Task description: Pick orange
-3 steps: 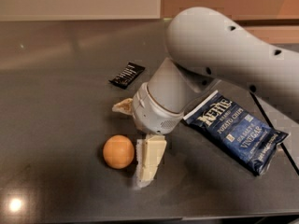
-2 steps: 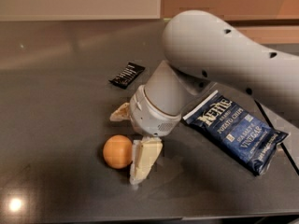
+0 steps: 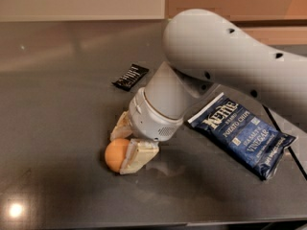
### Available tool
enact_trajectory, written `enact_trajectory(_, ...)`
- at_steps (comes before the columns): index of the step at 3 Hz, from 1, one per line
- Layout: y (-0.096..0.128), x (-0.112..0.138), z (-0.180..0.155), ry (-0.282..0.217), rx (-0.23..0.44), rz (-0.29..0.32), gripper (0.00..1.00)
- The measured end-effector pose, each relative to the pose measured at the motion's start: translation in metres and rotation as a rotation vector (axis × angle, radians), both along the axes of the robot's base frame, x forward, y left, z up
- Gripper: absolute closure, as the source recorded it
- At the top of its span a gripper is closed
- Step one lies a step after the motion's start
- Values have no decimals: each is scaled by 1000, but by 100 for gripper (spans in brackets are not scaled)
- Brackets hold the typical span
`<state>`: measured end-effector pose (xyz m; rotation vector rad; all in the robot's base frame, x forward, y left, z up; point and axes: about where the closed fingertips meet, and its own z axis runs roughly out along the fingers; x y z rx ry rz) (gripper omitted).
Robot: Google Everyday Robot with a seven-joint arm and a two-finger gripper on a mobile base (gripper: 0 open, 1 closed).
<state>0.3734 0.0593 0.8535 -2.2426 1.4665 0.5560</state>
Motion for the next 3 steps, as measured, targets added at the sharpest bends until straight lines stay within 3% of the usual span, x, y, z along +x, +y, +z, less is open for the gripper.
enact_trajectory(1,-4,5,18,-13,19,-25,85)
enact_trajectory(2,-13,16,43,-25,26,-56,100)
enact_trajectory(3,-23,26,76,-38,47,-75,100)
